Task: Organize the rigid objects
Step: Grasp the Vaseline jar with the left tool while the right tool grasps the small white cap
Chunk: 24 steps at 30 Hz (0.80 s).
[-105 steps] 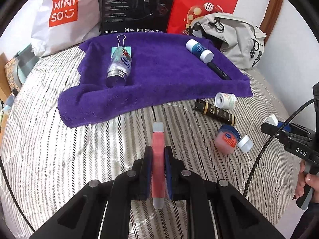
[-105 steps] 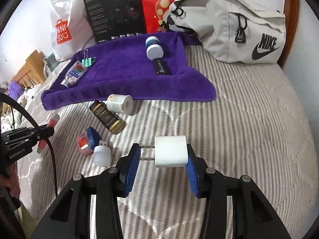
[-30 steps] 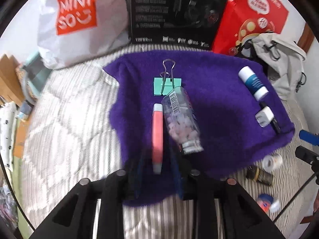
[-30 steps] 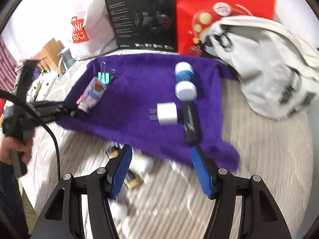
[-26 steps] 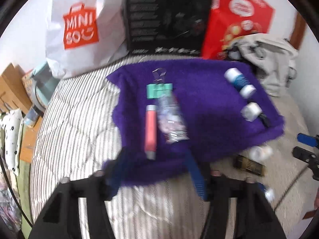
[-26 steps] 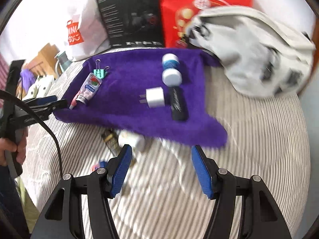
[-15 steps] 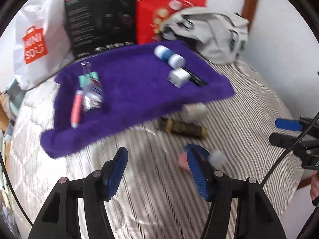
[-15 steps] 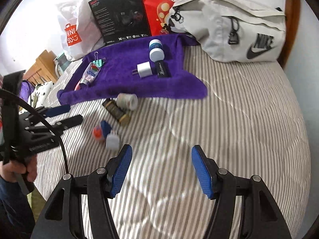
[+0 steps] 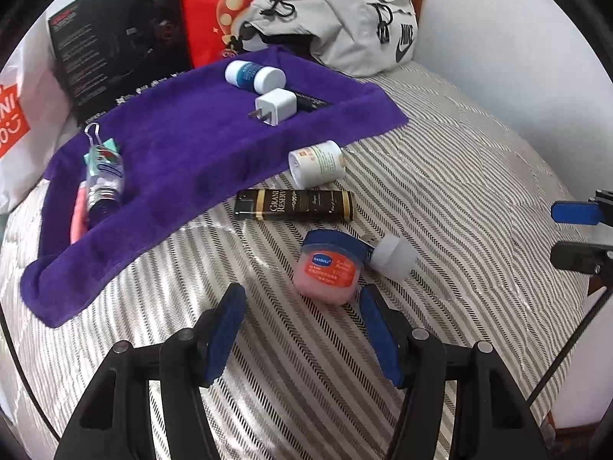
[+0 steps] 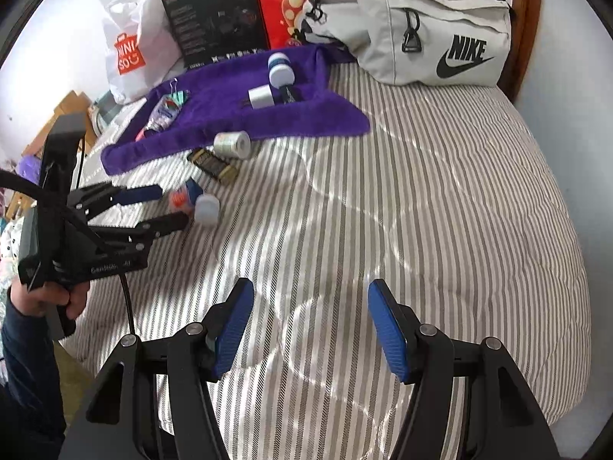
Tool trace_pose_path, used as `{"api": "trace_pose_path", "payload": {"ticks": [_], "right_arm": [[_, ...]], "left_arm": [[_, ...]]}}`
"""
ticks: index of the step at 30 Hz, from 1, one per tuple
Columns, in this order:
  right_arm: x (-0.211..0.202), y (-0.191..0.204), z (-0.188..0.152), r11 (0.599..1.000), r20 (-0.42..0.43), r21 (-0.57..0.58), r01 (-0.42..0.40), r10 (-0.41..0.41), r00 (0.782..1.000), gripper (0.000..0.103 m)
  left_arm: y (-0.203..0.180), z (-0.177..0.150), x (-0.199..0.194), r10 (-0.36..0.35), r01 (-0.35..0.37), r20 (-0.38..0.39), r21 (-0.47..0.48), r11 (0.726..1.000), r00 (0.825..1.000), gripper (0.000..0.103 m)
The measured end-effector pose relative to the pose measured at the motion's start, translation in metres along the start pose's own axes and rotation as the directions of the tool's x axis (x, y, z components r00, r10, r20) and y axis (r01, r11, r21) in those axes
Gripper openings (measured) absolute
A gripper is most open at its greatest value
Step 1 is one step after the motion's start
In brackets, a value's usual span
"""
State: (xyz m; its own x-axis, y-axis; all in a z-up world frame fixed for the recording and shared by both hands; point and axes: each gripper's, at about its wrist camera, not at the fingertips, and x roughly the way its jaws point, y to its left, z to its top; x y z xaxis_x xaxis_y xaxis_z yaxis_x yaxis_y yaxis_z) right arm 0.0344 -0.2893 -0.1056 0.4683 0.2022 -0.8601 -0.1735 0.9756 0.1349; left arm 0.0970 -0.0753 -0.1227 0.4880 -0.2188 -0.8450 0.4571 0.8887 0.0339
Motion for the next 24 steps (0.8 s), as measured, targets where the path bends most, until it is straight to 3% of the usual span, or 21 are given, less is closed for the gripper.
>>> {"api": "trace_pose_path", "payload": {"ticks": [7,12,14,18,24], "right_arm": [[0.007,0.004,-0.002,1.000,-0.024,-0.009,0.009,-0.009,1.000,0.062],[0.013,0.007,0.001,1.000,-0.040,-0.010,0.005,-0.005,0.999,0.062],[0.017,0.009,0.001,1.000,-0.046,-0.014,0.001,-0.001,0.999,0.062],[0.020,0.016,0.002,1.000,-0.044,-0.020,-0.018,0.017,0.999,0.062],[0.030,0.039,0.021,0.996,0.011,-0.047,-0.074,0.075,0.997,0.062]], "left_arm": [[-0.002,0.002,0.005,-0.032,0.030,0.031,0.044,0.999,0.999,0.058],[-0.004,0.006,0.005,-0.049,0.047,0.035,0.046,0.998,0.998,0.045],[-0.005,0.006,0.005,-0.054,0.052,0.037,0.058,0.997,0.998,0.034],[-0.006,0.003,0.003,-0.054,0.051,0.039,0.062,0.997,0.998,0.034],[0.011,-0.012,-0.009,-0.019,0.020,0.032,-0.005,1.000,0.999,0.034]]}}
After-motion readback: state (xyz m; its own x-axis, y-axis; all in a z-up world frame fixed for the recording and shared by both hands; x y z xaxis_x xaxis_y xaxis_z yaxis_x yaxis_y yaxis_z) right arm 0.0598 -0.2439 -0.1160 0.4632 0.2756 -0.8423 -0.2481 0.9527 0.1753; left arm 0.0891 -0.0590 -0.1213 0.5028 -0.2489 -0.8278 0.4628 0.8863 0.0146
